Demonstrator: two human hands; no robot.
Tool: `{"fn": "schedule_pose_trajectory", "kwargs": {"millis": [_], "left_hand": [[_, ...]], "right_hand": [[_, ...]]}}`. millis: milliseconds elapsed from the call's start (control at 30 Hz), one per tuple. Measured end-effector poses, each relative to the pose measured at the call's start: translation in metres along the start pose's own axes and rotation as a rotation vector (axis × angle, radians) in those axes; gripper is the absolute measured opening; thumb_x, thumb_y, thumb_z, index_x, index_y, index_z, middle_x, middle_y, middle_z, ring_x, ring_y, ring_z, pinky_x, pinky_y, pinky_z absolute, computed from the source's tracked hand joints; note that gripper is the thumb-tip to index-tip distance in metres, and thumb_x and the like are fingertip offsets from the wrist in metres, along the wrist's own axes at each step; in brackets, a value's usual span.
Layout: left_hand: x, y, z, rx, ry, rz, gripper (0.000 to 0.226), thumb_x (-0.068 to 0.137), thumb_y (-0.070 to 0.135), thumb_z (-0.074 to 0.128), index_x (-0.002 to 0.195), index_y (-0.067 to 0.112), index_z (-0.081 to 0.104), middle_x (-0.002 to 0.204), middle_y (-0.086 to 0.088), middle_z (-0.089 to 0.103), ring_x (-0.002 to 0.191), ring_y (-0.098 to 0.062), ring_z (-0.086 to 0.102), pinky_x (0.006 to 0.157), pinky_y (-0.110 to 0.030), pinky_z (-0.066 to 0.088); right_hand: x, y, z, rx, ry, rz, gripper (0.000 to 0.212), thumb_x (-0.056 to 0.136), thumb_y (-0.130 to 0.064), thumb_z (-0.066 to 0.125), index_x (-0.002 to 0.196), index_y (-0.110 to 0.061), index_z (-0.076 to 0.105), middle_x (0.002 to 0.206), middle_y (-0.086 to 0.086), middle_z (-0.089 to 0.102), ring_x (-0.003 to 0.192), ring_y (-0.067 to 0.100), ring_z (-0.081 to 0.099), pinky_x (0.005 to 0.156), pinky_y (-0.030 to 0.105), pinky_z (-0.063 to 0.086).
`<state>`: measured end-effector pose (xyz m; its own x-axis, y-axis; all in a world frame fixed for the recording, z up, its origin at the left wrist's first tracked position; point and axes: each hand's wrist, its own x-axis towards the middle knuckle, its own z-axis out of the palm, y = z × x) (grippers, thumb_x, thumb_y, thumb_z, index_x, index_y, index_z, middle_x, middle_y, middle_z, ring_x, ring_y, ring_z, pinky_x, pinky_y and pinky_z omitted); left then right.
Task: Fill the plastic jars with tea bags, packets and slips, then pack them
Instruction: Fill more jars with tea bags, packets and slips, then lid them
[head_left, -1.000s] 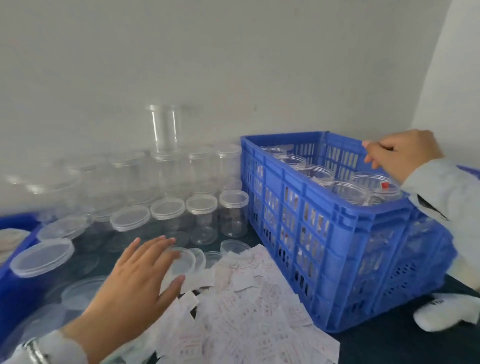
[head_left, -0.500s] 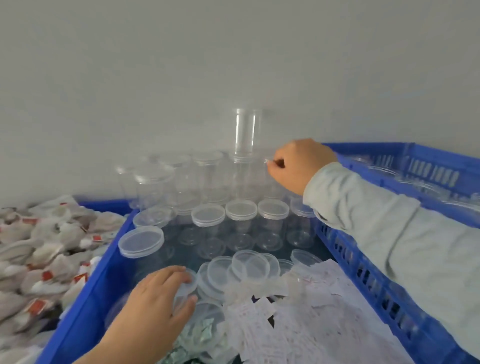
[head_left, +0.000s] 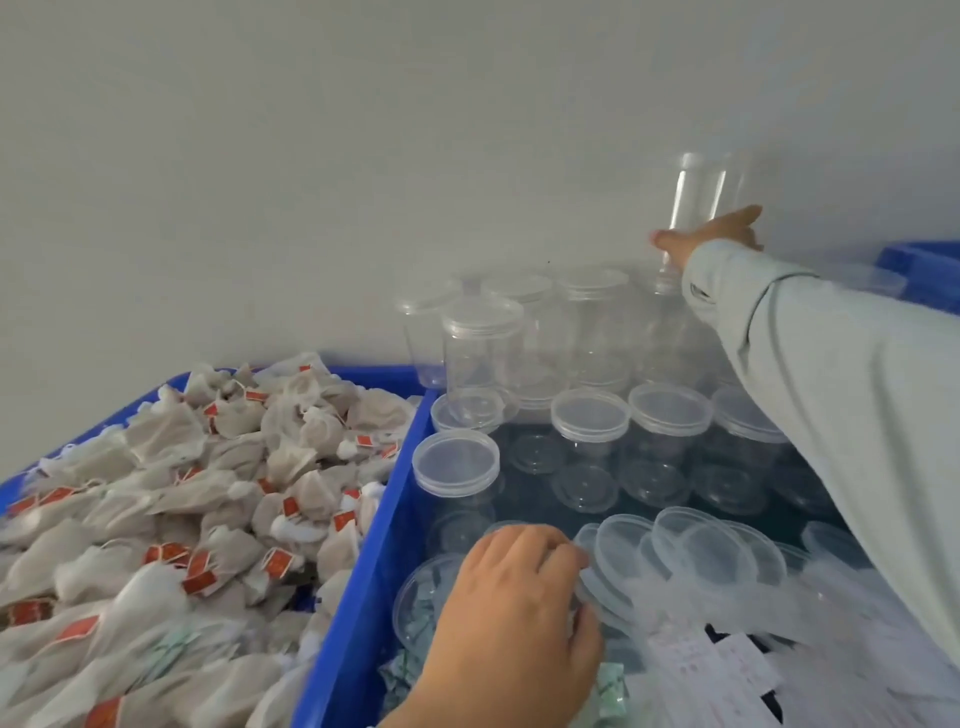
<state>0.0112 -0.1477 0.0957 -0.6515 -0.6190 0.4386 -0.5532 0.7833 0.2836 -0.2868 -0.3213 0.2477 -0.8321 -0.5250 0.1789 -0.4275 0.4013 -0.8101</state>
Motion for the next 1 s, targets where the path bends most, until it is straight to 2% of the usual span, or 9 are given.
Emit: {"fn": "schedule_pose_trajectory", "kwargs": {"millis": [100, 267, 367, 500, 633, 700, 800, 900, 1000], "left_hand": [[-0.001, -0.006, 0.002, 0.015, 0.03, -0.027, 0.03, 0.075, 0.037, 0.046, 0.093, 0.028, 0.068, 0.091, 0.016, 0.063, 0.085, -0.004, 0.061, 0.08, -0.019, 0.051], [-0.002, -0.005, 0.002, 0.053, 0.081, -0.071, 0.037, 0.08, 0.038, 0.042, 0.107, 0.024, 0.063, 0.103, 0.012, 0.06, 0.094, -0.007, 0.06, 0.085, -0.02, 0.046], [-0.002, -0.002, 0.001, -0.013, 0.086, -0.16, 0.047, 0.088, 0.042, 0.043, 0.131, 0.022, 0.048, 0.122, 0.012, 0.047, 0.115, -0.003, 0.045, 0.096, -0.014, 0.031], [0.0, -0.004, -0.006, -0.368, 0.193, -0.381, 0.051, 0.08, 0.05, 0.048, 0.128, 0.038, 0.036, 0.12, 0.022, 0.039, 0.11, 0.01, 0.04, 0.089, -0.01, 0.035], [-0.001, 0.002, -0.02, -0.767, 0.299, -0.444, 0.049, 0.073, 0.051, 0.067, 0.113, 0.043, 0.039, 0.116, 0.014, 0.055, 0.107, -0.005, 0.057, 0.091, -0.033, 0.048], [-0.004, 0.009, -0.027, -0.849, 0.211, -0.335, 0.068, 0.057, 0.058, 0.075, 0.115, 0.041, 0.043, 0.112, 0.016, 0.061, 0.105, -0.002, 0.06, 0.088, -0.029, 0.05], [-0.009, 0.019, -0.037, -0.909, 0.026, -0.252, 0.103, 0.033, 0.079, 0.074, 0.122, 0.04, 0.041, 0.112, 0.027, 0.058, 0.106, 0.005, 0.058, 0.084, -0.019, 0.05], [-0.014, 0.028, -0.046, -0.836, -0.103, -0.178, 0.101, 0.031, 0.084, 0.068, 0.12, 0.042, 0.048, 0.11, 0.033, 0.056, 0.106, 0.007, 0.056, 0.089, -0.017, 0.048], [-0.02, 0.035, -0.046, -0.697, -0.238, -0.164, 0.094, 0.036, 0.084, 0.066, 0.121, 0.046, 0.049, 0.118, 0.032, 0.054, 0.113, 0.012, 0.05, 0.096, -0.014, 0.04]], "right_hand": [[0.001, 0.001, 0.012, 0.111, 0.077, 0.006, 0.097, 0.07, -0.05, 0.075, 0.142, -0.009, 0.024, 0.143, 0.011, 0.037, 0.134, 0.027, 0.037, 0.108, 0.036, 0.031], [-0.052, 0.003, 0.019, 0.226, 0.18, -0.222, 0.098, 0.068, -0.049, 0.074, 0.145, -0.014, 0.024, 0.14, 0.009, 0.035, 0.13, 0.026, 0.036, 0.108, 0.035, 0.031], [-0.111, 0.021, 0.02, 0.319, 0.132, -0.41, 0.096, 0.066, -0.041, 0.079, 0.142, -0.008, 0.03, 0.137, 0.011, 0.036, 0.127, 0.025, 0.039, 0.106, 0.029, 0.031], [-0.195, 0.07, 0.011, 0.428, -0.205, -0.503, 0.096, 0.064, -0.028, 0.086, 0.141, -0.01, 0.032, 0.137, 0.004, 0.042, 0.126, 0.015, 0.041, 0.107, 0.025, 0.031], [-0.25, 0.122, -0.015, 0.389, -0.698, -0.504, 0.097, 0.056, -0.025, 0.092, 0.135, -0.026, 0.037, 0.119, -0.012, 0.052, 0.118, 0.009, 0.051, 0.1, 0.026, 0.042], [-0.255, 0.141, -0.036, 0.397, -0.922, -0.461, 0.097, 0.049, -0.03, 0.09, 0.132, -0.029, 0.039, 0.118, -0.009, 0.056, 0.117, 0.01, 0.056, 0.097, 0.028, 0.047], [-0.252, 0.164, -0.06, 0.472, -1.132, -0.408, 0.101, 0.047, -0.032, 0.08, 0.137, -0.014, 0.038, 0.126, 0.012, 0.055, 0.118, 0.023, 0.057, 0.103, 0.044, 0.045], [-0.259, 0.186, -0.067, 0.515, -1.279, -0.428, 0.094, 0.053, -0.025, 0.077, 0.137, -0.007, 0.037, 0.131, 0.025, 0.048, 0.119, 0.038, 0.053, 0.104, 0.051, 0.042], [-0.274, 0.204, -0.064, 0.489, -1.276, -0.485, 0.086, 0.057, -0.027, 0.075, 0.135, -0.022, 0.041, 0.128, 0.007, 0.057, 0.113, 0.025, 0.059, 0.095, 0.036, 0.049]]}}
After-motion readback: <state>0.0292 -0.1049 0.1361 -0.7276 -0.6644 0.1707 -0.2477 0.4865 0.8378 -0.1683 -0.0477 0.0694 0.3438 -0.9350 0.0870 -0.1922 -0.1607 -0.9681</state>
